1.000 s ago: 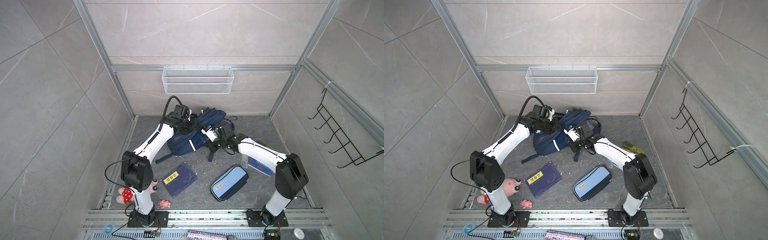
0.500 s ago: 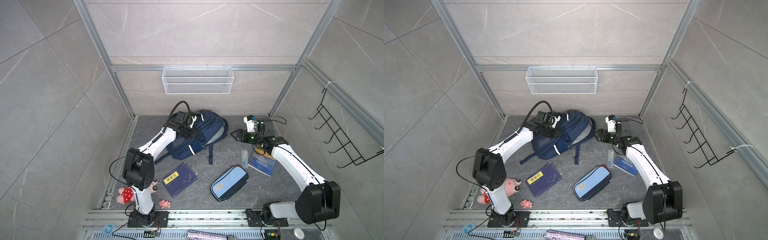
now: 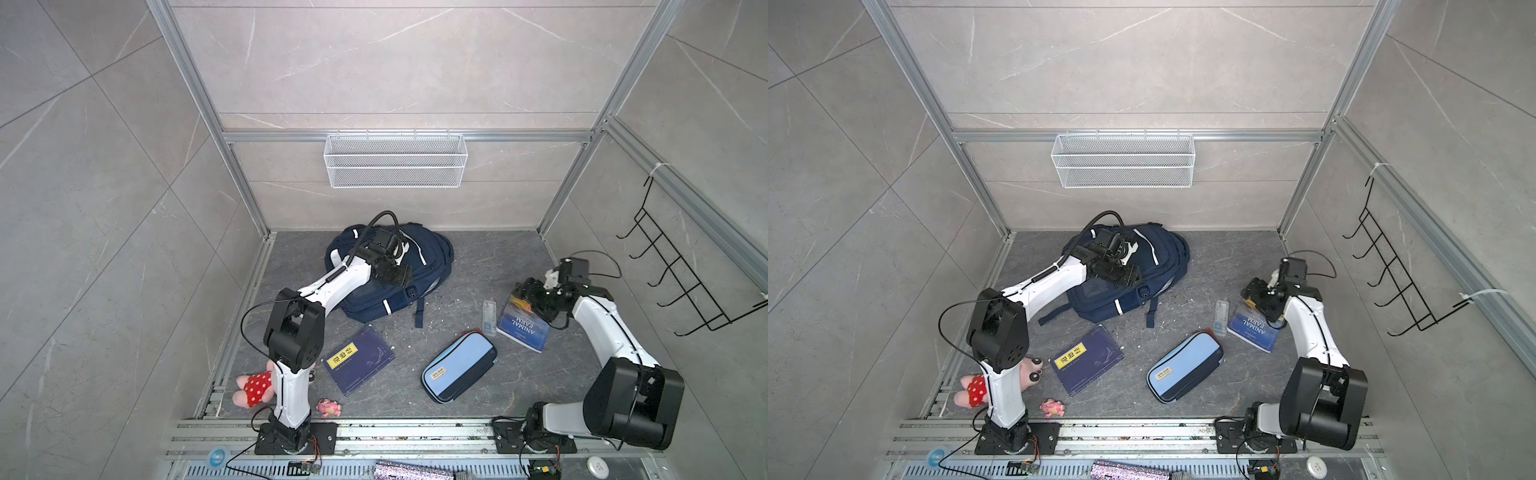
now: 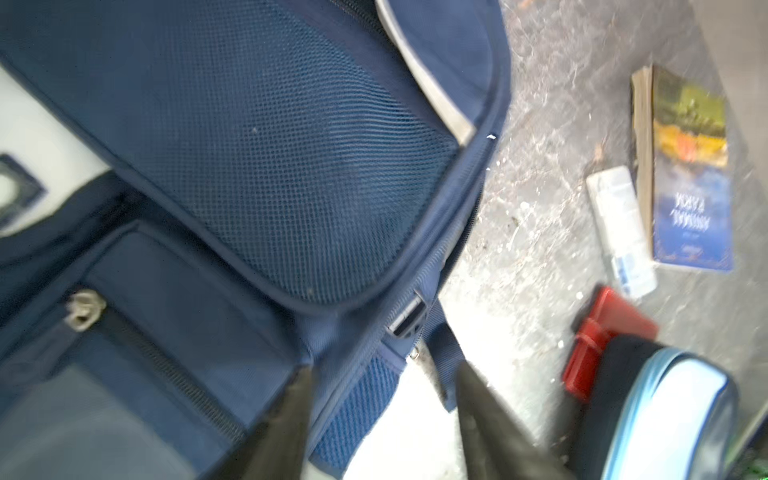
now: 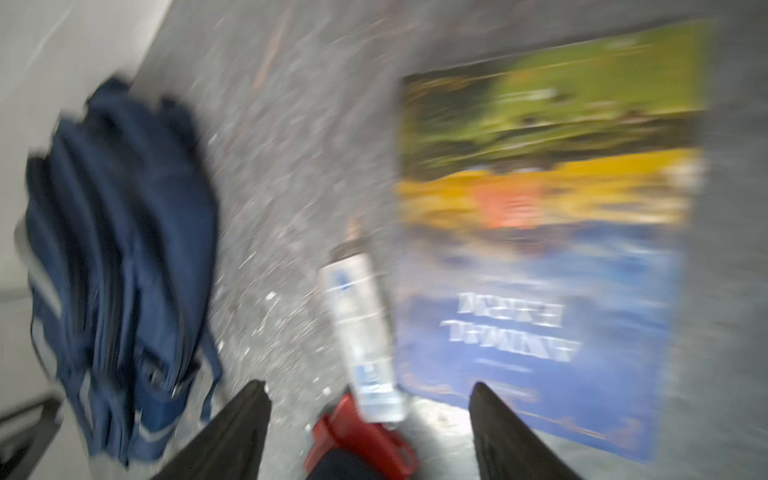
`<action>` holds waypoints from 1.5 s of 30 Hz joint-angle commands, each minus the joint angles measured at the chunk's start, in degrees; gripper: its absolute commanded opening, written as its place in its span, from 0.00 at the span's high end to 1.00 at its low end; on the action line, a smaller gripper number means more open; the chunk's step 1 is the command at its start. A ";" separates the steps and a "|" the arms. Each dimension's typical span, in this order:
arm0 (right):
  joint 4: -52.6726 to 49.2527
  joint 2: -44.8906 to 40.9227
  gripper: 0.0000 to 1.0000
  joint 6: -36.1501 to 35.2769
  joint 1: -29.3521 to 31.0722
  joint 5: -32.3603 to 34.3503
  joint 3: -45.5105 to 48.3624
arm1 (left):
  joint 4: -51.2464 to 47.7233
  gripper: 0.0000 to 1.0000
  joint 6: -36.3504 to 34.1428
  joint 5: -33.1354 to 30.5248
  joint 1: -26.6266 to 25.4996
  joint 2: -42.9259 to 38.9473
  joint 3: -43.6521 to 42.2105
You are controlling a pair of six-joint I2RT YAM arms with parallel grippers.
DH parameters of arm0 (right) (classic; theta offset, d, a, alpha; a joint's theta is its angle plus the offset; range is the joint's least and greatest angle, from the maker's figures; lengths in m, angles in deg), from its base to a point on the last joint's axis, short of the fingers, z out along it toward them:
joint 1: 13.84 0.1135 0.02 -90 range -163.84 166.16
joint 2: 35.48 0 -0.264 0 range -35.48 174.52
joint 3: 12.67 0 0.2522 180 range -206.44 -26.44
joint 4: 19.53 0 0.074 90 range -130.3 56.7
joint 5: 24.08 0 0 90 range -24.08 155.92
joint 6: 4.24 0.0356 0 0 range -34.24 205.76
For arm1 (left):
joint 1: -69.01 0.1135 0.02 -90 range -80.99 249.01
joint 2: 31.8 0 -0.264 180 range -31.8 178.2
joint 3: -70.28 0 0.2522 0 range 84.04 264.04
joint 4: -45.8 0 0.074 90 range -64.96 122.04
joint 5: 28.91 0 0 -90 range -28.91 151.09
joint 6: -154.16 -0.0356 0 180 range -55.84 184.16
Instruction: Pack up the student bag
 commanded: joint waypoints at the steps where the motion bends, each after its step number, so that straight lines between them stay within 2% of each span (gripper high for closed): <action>1: -1.19 2.02 0.22 0.59 -6.04 2.25 2.34 | -4.30 0.32 2.42 -2.32 -2.95 -5.63 1.60; 5: 2.24 5.69 0.23 1.91 -11.31 2.02 3.43 | -6.26 0.30 5.16 -0.74 -7.86 -4.63 3.30; 9: 5.00 9.53 0.23 1.34 -13.42 1.30 3.99 | 3.17 0.29 9.53 10.66 -9.86 -3.63 2.36; 12: 6.30 12.72 0.23 0.77 -13.74 0.37 3.79 | 9.01 0.28 12.17 17.72 -11.62 -0.20 4.84; 16: 8.68 15.64 0.23 1.36 -13.95 -0.19 4.05 | 8.43 0.28 14.43 21.46 -13.11 6.49 11.25; 22: 10.17 19.79 0.24 0.40 -13.99 -1.94 2.97 | 5.19 0.28 15.23 24.40 -13.54 13.18 17.98; 29: 9.19 22.77 0.30 -3.43 -13.28 -2.87 3.43 | -6.23 0.31 15.76 23.44 -14.09 28.92 38.14; 36: 6.77 21.74 0.32 -4.47 -9.69 -1.56 2.37 | -4.63 0.41 16.86 22.81 -15.66 33.33 41.12; 43: 5.89 22.01 0.33 -2.13 -0.92 0.41 3.01 | -3.13 0.43 18.18 20.99 -16.55 35.45 42.03; 45: 6.29 22.13 0.33 -1.72 1.53 0.42 3.20 | -2.74 0.47 18.28 20.63 -16.56 35.55 42.12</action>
